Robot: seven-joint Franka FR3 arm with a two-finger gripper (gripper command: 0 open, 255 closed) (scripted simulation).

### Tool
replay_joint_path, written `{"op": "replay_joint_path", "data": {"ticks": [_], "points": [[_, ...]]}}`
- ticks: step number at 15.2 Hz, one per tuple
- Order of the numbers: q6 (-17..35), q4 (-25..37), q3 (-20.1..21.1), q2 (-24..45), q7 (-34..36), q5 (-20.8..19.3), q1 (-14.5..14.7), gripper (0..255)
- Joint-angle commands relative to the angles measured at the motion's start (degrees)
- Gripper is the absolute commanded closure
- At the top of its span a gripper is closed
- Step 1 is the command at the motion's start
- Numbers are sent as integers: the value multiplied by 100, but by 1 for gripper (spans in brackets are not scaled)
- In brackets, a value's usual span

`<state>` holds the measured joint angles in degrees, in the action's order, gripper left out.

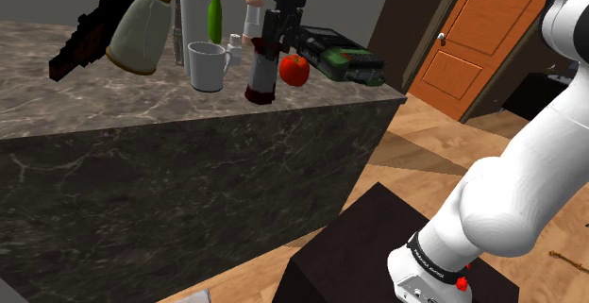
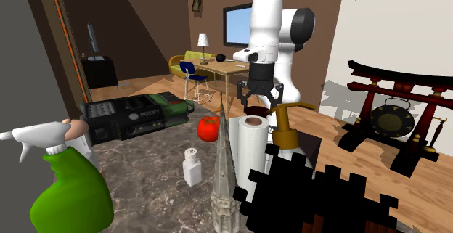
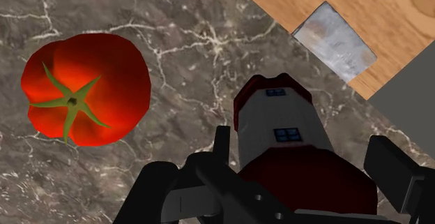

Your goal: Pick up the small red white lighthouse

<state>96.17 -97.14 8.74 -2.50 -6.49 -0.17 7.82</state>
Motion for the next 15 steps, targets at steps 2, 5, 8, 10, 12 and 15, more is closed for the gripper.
{"op": "replay_joint_path", "data": {"ticks": [2, 5, 8, 10, 12, 15], "points": [[-160, 183, 1, 32, 2, -4, 1, 255], [-405, 483, 4, 87, 7, -13, 3, 255], [-655, 802, 8, 156, 13, -23, 6, 255], [-826, 1026, 12, 211, 17, -32, 9, 255], [-1000, 1262, 16, 273, 23, -42, 13, 255], [-1269, 1638, 23, 382, 33, -60, 21, 255]]}}
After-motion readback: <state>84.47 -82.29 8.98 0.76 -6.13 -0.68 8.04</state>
